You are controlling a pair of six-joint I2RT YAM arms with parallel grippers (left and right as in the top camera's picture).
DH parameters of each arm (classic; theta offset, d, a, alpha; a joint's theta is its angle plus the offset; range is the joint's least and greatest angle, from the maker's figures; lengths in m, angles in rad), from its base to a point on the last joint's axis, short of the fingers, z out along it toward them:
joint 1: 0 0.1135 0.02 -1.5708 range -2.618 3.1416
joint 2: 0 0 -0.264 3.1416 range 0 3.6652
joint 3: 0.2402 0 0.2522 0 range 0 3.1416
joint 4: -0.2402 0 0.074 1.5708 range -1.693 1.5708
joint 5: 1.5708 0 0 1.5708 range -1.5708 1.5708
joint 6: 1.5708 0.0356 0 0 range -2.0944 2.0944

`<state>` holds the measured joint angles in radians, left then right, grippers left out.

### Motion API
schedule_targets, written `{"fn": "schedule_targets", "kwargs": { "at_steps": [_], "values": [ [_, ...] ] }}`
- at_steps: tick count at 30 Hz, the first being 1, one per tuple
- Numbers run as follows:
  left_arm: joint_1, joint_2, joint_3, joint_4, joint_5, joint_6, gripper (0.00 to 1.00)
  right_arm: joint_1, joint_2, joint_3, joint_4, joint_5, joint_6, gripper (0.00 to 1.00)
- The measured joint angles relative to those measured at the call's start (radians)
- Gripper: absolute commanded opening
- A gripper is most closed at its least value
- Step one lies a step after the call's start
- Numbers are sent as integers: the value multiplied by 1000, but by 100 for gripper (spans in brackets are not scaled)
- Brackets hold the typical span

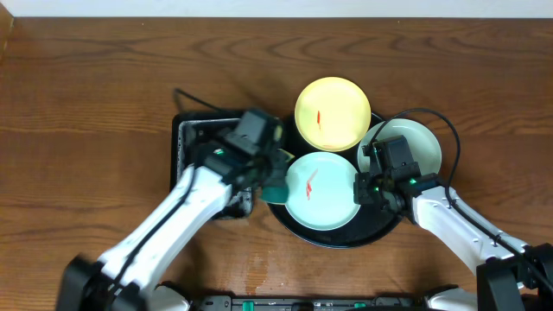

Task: Clean dirty plates on tray and stack at the side
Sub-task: 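Scrub the held pale green plate with the sponge in the left gripper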

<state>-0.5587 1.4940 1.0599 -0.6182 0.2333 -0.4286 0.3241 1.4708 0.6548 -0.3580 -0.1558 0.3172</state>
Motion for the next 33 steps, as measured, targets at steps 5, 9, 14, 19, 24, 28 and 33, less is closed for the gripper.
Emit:
{"fn": "schedule_targets", "kwargs": {
  "at_steps": [5, 9, 14, 19, 24, 28, 33],
  "values": [
    [-76, 156, -3, 180, 62, -76, 7, 0, 0, 0, -1, 1, 0, 1],
    [-132, 267, -3, 294, 87, -167, 7, 0, 0, 0, 0, 2, -3, 1],
    [-168, 369, -2, 388, 120, -248, 7, 0, 2, 0, -12, 16, -7, 1],
    [-165, 385, 36, 308, 99, -283, 8, 0, 2, 0, -19, 23, -8, 1],
    [-124, 384, 101, 87, 42, -331, 7, 0, 2, 0, -27, 18, -8, 1],
    [-48, 386, 133, -47, 23, -338, 8, 0, 2, 1, -37, 13, -8, 1],
    [-32, 391, 140, -48, 23, -325, 7, 7, 2, 2, -41, 1, -11, 1]
  ]
}}
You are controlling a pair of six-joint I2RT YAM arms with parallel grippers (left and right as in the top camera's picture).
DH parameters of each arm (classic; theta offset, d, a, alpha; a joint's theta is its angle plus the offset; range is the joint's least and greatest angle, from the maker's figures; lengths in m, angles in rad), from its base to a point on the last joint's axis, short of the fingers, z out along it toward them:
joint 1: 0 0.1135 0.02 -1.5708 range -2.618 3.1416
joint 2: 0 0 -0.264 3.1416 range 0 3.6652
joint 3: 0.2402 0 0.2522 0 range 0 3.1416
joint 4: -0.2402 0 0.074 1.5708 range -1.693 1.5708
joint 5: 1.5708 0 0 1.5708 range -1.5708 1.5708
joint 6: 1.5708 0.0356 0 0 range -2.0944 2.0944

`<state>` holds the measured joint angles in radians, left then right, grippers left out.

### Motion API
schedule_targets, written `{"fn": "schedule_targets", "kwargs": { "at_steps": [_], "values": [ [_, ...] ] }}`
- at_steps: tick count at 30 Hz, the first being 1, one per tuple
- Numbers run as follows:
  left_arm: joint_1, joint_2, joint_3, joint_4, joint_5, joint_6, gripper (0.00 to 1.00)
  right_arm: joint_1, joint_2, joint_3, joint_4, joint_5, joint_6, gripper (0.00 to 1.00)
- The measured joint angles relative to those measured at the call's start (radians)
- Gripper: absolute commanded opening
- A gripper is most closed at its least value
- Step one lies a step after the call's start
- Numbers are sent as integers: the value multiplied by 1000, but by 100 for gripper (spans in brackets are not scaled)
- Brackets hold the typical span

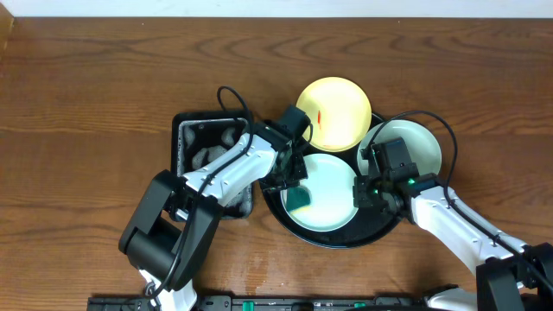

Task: Clean dirty plates on tray and stack at the side
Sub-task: 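Scrub the held pale green plate with the sponge in the left gripper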

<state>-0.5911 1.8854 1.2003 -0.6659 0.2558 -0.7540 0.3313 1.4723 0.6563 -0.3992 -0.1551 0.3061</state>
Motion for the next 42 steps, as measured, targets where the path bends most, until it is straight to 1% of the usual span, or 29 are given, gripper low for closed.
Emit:
{"fn": "schedule_targets", "kwargs": {
  "at_steps": [4, 8, 12, 17, 23, 27, 30, 34, 38, 42],
  "values": [
    [-14, 3, -8, 66, -18, 23, 8, 0, 0, 0, -2, -8, 0, 1],
    [-63, 17, -18, 211, -11, 33, 8, 0, 0, 1, -4, 0, 1, 1],
    [-115, 36, -18, 306, 2, 20, 7, 0, -2, 2, -4, 20, 0, 1],
    [-167, 43, -18, 345, 13, -13, 8, -1, -2, 3, -4, 43, 0, 1],
    [-179, 52, -18, 375, 76, -43, 7, -1, -2, 3, -5, 49, 0, 1],
    [-177, 52, -14, 342, 78, -43, 8, -1, -2, 3, -6, 50, 0, 1],
    [-171, 50, 9, 245, 42, -42, 8, -1, -2, 3, -13, 37, -1, 1],
    [-145, 34, 24, 106, -38, -42, 8, 1, -2, 3, -21, 15, -2, 1],
    [-94, 27, 37, -4, -142, -37, 7, 1, -2, 4, -22, 12, -3, 1],
    [-91, 31, 66, -87, -221, -14, 7, 1, -2, 5, -20, -16, -2, 1]
  ]
}}
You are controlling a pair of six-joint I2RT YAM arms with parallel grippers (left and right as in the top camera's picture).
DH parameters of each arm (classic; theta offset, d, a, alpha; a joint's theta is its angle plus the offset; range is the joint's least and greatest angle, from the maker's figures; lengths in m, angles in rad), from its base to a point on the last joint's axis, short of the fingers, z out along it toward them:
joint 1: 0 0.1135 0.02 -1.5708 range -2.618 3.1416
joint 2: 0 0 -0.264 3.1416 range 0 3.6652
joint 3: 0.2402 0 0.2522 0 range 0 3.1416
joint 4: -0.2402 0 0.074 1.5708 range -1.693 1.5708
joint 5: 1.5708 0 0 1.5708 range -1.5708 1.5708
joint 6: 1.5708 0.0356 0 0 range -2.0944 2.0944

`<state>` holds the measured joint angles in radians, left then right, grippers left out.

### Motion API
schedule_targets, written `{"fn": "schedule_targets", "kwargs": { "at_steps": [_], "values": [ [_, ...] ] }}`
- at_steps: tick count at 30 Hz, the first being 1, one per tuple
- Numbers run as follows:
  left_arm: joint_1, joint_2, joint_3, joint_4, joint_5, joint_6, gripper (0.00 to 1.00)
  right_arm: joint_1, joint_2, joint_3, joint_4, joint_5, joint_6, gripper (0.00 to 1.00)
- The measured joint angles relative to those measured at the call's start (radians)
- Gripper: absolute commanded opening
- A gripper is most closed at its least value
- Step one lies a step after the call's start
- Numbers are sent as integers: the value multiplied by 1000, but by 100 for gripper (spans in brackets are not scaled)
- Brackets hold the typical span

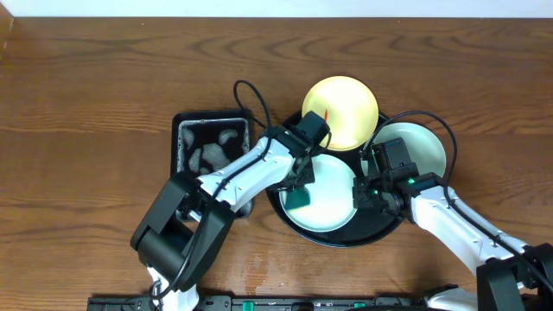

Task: Clean dirty plates on tray and stack at the side
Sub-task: 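Scrub the held pale green plate with the sponge in the left gripper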

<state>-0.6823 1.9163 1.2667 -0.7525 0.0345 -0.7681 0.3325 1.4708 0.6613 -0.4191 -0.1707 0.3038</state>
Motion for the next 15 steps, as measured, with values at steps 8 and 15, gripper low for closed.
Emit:
{"fn": "schedule_targets", "kwargs": {
  "at_steps": [8, 15],
  "values": [
    [-3, 27, 62, -139, -101, 14, 7, 7, 0, 13, 2, -40, 0, 1],
    [-3, 25, 69, -151, -97, 56, 7, 8, -1, 13, 2, -43, 0, 1]
  ]
}}
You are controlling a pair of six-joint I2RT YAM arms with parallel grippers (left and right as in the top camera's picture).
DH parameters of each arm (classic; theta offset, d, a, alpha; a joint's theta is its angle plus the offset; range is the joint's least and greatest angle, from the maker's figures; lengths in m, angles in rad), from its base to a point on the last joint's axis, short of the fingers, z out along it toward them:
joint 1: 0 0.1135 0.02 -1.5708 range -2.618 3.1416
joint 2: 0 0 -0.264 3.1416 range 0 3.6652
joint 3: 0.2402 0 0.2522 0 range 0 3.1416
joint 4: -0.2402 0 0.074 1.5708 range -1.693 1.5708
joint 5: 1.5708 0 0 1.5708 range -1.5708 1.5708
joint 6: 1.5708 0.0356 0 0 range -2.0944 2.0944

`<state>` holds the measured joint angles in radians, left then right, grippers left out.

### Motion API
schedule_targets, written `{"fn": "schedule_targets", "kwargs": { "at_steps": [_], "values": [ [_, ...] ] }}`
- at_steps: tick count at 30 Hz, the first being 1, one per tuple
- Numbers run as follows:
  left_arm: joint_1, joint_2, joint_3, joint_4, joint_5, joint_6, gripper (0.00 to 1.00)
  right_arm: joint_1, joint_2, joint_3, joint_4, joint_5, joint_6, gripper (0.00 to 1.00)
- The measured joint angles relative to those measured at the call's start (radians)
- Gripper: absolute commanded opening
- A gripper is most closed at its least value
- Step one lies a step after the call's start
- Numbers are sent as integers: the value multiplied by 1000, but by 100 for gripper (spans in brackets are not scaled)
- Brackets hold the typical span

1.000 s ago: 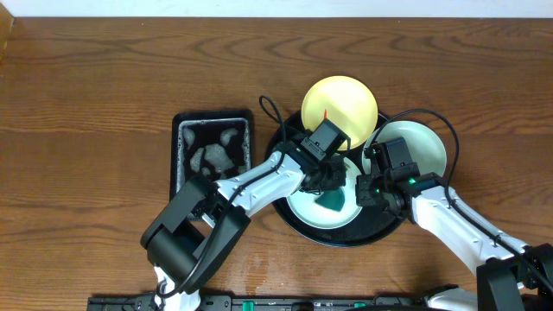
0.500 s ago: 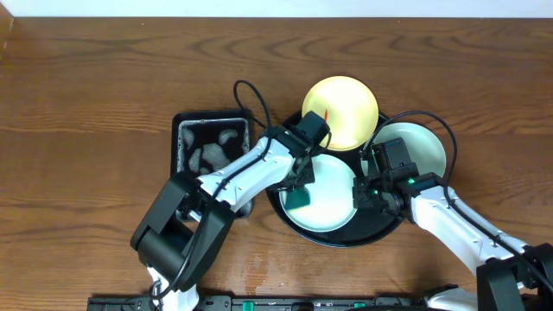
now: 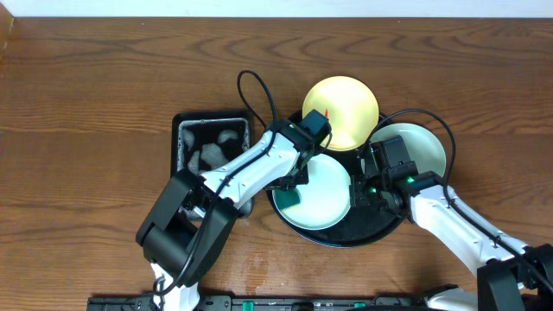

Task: Clean dirty plates on tray and stack at the side
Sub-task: 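Scrub the held pale green plate with the sponge in the left gripper, then return the sponge to the soapy tray with the left gripper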

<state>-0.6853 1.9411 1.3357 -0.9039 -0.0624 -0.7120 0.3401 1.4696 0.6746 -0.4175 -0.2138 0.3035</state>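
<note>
A mint plate [image 3: 318,186] lies in the round black tray [image 3: 380,226], its face showing no stain. My left gripper [image 3: 294,188] is shut on a green sponge [image 3: 289,198], which is pressed on the plate's left part. A yellow plate [image 3: 346,125] with a red smear [image 3: 328,113] leans on the tray's back rim. A pale green plate [image 3: 423,145] sits at the tray's right, partly under my right arm. My right gripper [image 3: 361,188] is at the mint plate's right rim; its fingers are hidden under the wrist.
A black square bin [image 3: 212,149] holding grey crumpled material stands left of the tray, under my left arm. A black cable [image 3: 251,91] loops above the left wrist. Bare wooden table [image 3: 104,104] surrounds everything.
The mint plate has shifted slightly left in the tray. The sponge and left gripper sit a little further left on it. The right gripper has barely moved.
At first the mint plate bore a red smear, and my left gripper held the sponge at its left edge. Then the sponge was on the plate and the smear was gone. Later the yellow plate sat slightly further right, and the sponge stayed on the mint plate's left side.
</note>
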Motion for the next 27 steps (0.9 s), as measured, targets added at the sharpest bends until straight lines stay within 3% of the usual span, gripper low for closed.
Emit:
{"fn": "schedule_targets", "kwargs": {
  "at_steps": [7, 16, 18, 20, 21, 25, 27],
  "values": [
    [22, -121, -1, -33, 7, 40, 8, 0, -2, 0, -8, 18, 0, 1],
    [171, -404, -1, -88, 3, 103, 7, -1, -2, 0, -13, 53, 0, 2],
    [212, -423, -1, -104, 3, 122, 7, -1, -2, 0, -12, 52, 0, 11],
    [249, -426, -1, -119, 3, 143, 7, -2, -2, -2, -11, 53, -1, 31],
    [272, -425, -1, -124, 3, 160, 7, -2, -2, -3, -11, 54, -6, 35],
    [347, -423, -31, -114, 3, 195, 8, -3, -2, -8, -7, 56, -8, 36],
    [377, -423, -65, -102, 2, 203, 7, -3, 0, -9, -2, 56, -8, 32]
  ]
}}
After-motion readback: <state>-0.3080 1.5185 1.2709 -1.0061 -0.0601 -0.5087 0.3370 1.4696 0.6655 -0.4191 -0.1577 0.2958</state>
